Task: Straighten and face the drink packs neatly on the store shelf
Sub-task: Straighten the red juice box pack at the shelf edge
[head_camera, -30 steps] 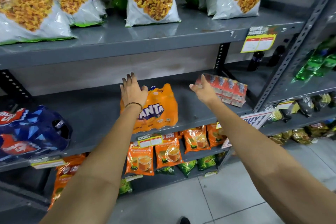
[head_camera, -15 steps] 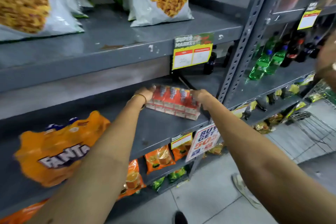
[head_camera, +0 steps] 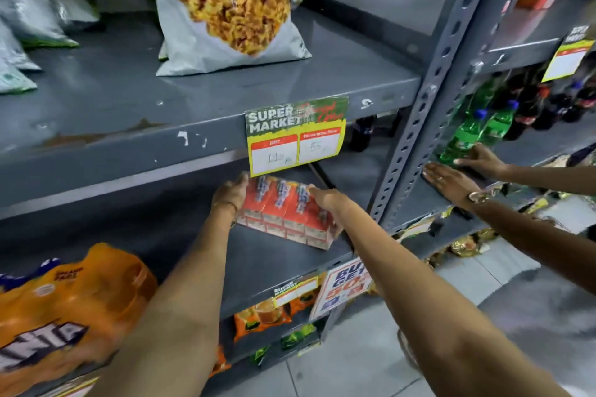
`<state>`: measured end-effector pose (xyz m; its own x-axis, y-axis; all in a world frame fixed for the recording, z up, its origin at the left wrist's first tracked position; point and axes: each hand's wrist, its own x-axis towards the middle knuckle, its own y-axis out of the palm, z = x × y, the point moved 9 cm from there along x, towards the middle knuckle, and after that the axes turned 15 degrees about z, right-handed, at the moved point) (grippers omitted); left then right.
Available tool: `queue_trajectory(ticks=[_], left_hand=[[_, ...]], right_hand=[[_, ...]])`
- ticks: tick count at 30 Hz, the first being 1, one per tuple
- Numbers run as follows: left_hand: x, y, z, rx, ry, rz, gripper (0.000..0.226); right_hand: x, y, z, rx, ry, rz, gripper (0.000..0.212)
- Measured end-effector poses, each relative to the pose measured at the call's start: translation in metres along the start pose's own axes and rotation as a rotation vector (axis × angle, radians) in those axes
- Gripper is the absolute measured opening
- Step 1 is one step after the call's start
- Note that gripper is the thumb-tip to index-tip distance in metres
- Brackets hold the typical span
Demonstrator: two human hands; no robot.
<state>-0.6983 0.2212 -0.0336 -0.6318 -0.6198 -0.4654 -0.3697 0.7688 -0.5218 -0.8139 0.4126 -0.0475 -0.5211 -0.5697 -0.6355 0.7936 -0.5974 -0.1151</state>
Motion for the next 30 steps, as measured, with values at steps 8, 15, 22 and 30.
queue_trajectory(ticks=[8, 15, 22, 30], left_hand=[[-0.044, -0.026, 0.018, -0.221, 0.115, -0.297, 0.049], [-0.088, -0.021, 0.080, -0.622, 0.066, -0.466, 0.045], [-0.109, -0.025, 0.081, -0.367, -0.081, -0.375, 0.064], [-0.102, -0.013, 0.056, -0.135, 0.088, -0.091, 0.062]], right_hand=[[-0.030, -0.001, 0.018, -0.001, -0.037, -0.173, 0.065], [-0.060, 0.001, 0.001, 0.096, -0.240, -0.411, 0.043], [-0.079, -0.004, -0.017, 0.108, -0.164, -0.364, 0.051], [-0.082, 0.076, -0.027, 0.493, -0.137, 0.165, 0.052]])
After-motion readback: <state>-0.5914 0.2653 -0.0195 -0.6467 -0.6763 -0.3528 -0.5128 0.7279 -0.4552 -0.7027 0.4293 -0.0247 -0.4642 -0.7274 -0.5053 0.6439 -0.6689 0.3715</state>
